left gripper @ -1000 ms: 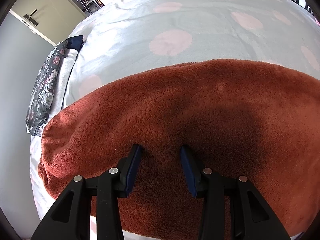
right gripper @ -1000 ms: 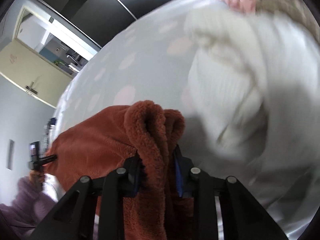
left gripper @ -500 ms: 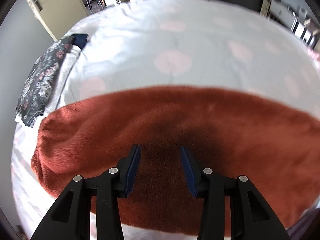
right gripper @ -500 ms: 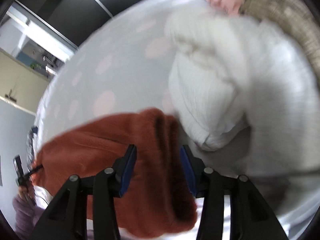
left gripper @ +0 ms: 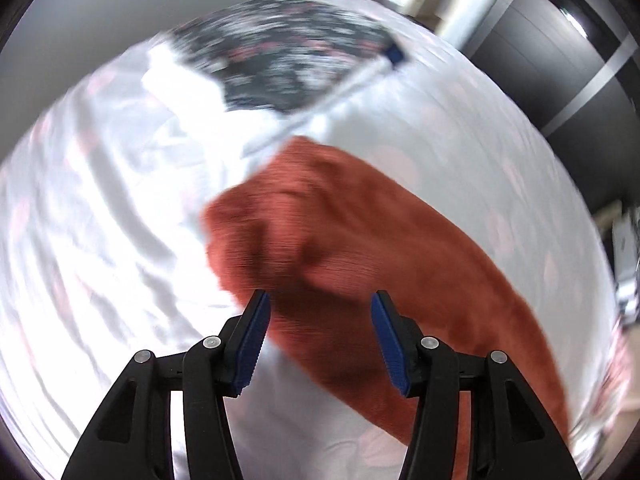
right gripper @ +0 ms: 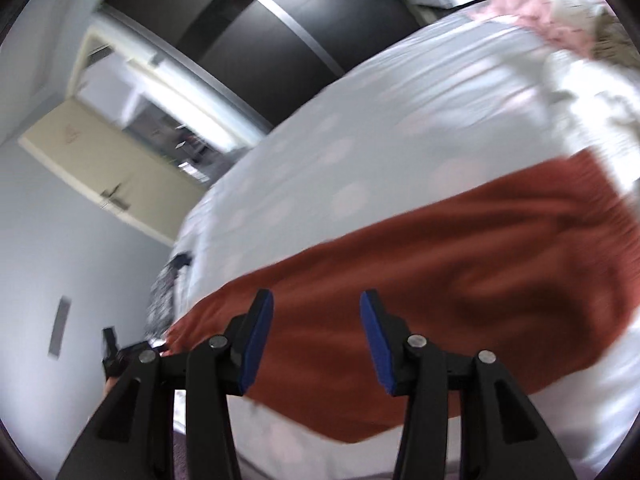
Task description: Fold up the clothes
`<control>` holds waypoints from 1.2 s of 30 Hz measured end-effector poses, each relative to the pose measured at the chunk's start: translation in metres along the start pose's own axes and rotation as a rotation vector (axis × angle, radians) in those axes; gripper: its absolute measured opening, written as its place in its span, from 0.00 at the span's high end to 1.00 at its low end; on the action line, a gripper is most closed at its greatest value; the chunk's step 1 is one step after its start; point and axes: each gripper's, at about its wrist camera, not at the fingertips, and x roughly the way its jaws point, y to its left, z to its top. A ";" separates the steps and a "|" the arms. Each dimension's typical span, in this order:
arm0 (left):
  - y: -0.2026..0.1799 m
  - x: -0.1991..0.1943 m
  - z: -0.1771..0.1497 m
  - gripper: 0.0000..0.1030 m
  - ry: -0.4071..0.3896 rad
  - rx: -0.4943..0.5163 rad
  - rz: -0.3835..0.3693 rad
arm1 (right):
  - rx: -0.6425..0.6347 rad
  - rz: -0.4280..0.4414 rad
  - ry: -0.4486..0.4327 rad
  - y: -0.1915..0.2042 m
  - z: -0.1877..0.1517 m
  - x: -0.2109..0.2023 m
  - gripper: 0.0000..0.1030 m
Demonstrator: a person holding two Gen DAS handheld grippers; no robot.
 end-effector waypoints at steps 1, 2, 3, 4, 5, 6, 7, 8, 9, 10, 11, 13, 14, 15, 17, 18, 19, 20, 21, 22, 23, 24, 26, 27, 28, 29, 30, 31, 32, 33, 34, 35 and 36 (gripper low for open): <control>0.009 0.001 0.001 0.47 0.007 -0.036 -0.005 | -0.022 -0.009 0.012 0.008 -0.009 0.009 0.57; 0.018 0.003 0.003 0.48 0.018 -0.069 -0.010 | -0.045 -0.017 0.025 0.015 -0.019 0.018 0.57; 0.027 0.006 0.004 0.48 0.034 -0.099 -0.022 | -0.060 -0.029 0.036 0.016 -0.027 0.024 0.57; 0.035 0.011 0.005 0.48 0.061 -0.131 -0.047 | -0.074 -0.040 0.047 0.015 -0.035 0.030 0.57; 0.042 0.017 0.006 0.47 0.092 -0.168 -0.078 | -0.087 -0.052 0.058 0.014 -0.043 0.036 0.57; 0.048 0.024 0.006 0.48 0.120 -0.199 -0.101 | -0.094 -0.055 0.074 0.016 -0.050 0.043 0.57; 0.053 0.031 0.006 0.47 0.145 -0.225 -0.117 | -0.099 -0.057 0.091 0.018 -0.057 0.050 0.57; 0.058 0.038 0.006 0.47 0.170 -0.250 -0.132 | -0.105 -0.060 0.107 0.020 -0.064 0.057 0.57; 0.062 0.046 0.006 0.47 0.195 -0.276 -0.148 | -0.117 -0.061 0.128 0.024 -0.069 0.061 0.57; 0.065 0.052 0.005 0.48 0.215 -0.297 -0.152 | -0.135 -0.062 0.138 0.026 -0.072 0.062 0.57; 0.067 0.057 0.005 0.47 0.226 -0.314 -0.150 | -0.158 -0.061 0.134 0.028 -0.075 0.063 0.57; 0.068 0.066 0.007 0.47 0.236 -0.330 -0.153 | -0.175 -0.052 0.128 0.030 -0.075 0.067 0.57; 0.067 0.069 0.008 0.47 0.240 -0.331 -0.151 | -0.183 -0.048 0.125 0.031 -0.075 0.068 0.57; 0.065 0.072 0.010 0.48 0.240 -0.329 -0.148 | -0.184 -0.049 0.129 0.031 -0.075 0.069 0.57; 0.058 0.074 0.012 0.50 0.222 -0.307 -0.143 | -0.185 -0.061 0.147 0.031 -0.076 0.073 0.57; 0.054 0.075 0.013 0.56 0.211 -0.295 -0.140 | -0.181 -0.061 0.154 0.030 -0.077 0.074 0.57; 0.049 0.074 0.013 0.66 0.199 -0.280 -0.142 | -0.176 -0.061 0.161 0.029 -0.077 0.074 0.57; 0.043 0.073 0.013 0.71 0.184 -0.260 -0.138 | -0.167 -0.058 0.165 0.027 -0.077 0.075 0.57; 0.036 0.069 0.013 0.73 0.161 -0.234 -0.124 | -0.159 -0.055 0.168 0.025 -0.078 0.075 0.57; 0.029 0.064 0.012 0.76 0.134 -0.205 -0.109 | -0.147 -0.052 0.168 0.023 -0.077 0.076 0.57; 0.021 0.059 0.011 0.79 0.108 -0.176 -0.094 | -0.135 -0.050 0.166 0.021 -0.077 0.075 0.57; 0.013 0.052 0.010 0.79 0.076 -0.142 -0.089 | -0.122 -0.048 0.165 0.018 -0.076 0.075 0.57; -0.004 0.034 0.005 0.80 0.004 -0.069 -0.099 | -0.095 -0.062 0.171 0.012 -0.076 0.076 0.57; -0.013 0.024 0.003 0.80 -0.031 -0.029 -0.118 | -0.082 -0.067 0.177 0.009 -0.075 0.077 0.57; -0.022 0.014 0.001 0.80 -0.064 0.014 -0.150 | -0.067 -0.073 0.185 0.006 -0.075 0.078 0.57; -0.031 0.003 -0.003 0.80 -0.094 0.056 -0.182 | -0.051 -0.079 0.194 0.003 -0.075 0.079 0.57; -0.039 -0.008 -0.008 0.80 -0.120 0.097 -0.214 | -0.039 -0.076 0.198 0.001 -0.075 0.080 0.57; -0.048 -0.018 -0.010 0.80 -0.143 0.141 -0.243 | -0.028 -0.071 0.201 -0.002 -0.075 0.081 0.57; -0.059 -0.027 -0.009 0.80 -0.164 0.185 -0.269 | -0.021 -0.065 0.199 -0.003 -0.075 0.081 0.57; -0.070 -0.037 -0.013 0.80 -0.183 0.230 -0.288 | -0.021 -0.065 0.198 -0.003 -0.075 0.081 0.57; -0.082 -0.047 -0.023 0.80 -0.198 0.281 -0.300 | -0.021 -0.065 0.197 -0.003 -0.075 0.081 0.57; -0.096 -0.056 -0.033 0.80 -0.211 0.336 -0.308 | -0.021 -0.066 0.196 -0.003 -0.075 0.081 0.57; -0.111 -0.063 -0.044 0.80 -0.222 0.395 -0.315 | -0.020 -0.066 0.195 -0.003 -0.076 0.081 0.57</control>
